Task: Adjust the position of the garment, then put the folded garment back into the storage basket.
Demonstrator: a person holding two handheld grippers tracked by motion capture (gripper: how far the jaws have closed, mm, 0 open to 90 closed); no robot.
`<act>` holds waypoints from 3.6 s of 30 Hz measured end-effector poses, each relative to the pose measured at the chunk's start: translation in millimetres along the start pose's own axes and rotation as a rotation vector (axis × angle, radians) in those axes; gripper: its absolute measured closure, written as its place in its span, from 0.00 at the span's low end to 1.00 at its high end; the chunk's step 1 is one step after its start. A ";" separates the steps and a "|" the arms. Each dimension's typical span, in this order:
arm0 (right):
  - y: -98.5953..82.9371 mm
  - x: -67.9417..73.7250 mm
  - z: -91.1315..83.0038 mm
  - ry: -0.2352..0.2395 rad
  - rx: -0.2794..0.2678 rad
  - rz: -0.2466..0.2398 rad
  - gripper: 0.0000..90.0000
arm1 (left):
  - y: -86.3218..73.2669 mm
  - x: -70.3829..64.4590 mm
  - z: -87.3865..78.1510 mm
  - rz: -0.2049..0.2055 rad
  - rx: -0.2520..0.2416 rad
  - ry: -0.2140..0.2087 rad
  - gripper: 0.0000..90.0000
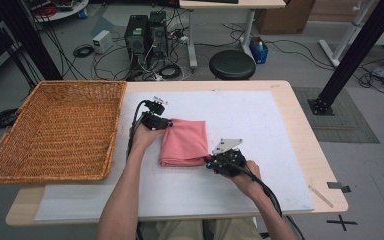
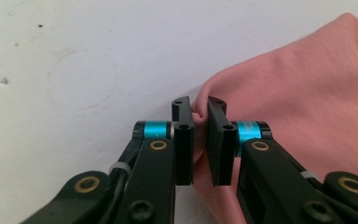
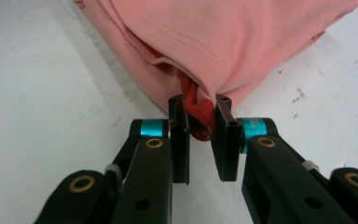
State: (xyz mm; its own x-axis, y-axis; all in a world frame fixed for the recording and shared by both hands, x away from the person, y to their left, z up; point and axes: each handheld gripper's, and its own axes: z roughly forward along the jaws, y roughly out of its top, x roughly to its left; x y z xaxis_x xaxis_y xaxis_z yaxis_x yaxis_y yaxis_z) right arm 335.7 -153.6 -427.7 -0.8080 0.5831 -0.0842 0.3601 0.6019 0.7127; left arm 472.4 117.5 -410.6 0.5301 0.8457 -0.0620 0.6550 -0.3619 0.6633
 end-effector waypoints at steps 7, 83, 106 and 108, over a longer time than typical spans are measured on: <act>12.2 -5.2 13.2 -0.012 0.009 0.005 0.88 | 2.6 11.2 7.0 -0.025 -0.002 0.042 0.91; -56.8 -82.9 -62.2 -0.164 0.015 0.290 0.24 | -14.1 -14.8 -52.7 -0.045 -0.112 0.072 0.35; -63.8 -82.3 -68.5 -0.184 0.004 0.304 0.24 | -15.8 -24.0 -51.1 -0.055 -0.095 0.066 0.35; -62.2 -82.2 -66.7 -0.181 0.007 0.298 0.24 | -15.5 -22.1 -48.5 -0.082 -0.087 0.054 0.35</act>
State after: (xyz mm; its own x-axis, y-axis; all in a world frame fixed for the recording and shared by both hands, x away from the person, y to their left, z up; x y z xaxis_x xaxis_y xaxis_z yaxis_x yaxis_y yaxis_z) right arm 348.6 -275.4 -418.6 -0.5714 0.8207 0.0045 0.5714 0.3939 0.7200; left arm 424.4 123.4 -383.3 0.4454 0.8918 -0.0794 0.6446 -0.2579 0.7197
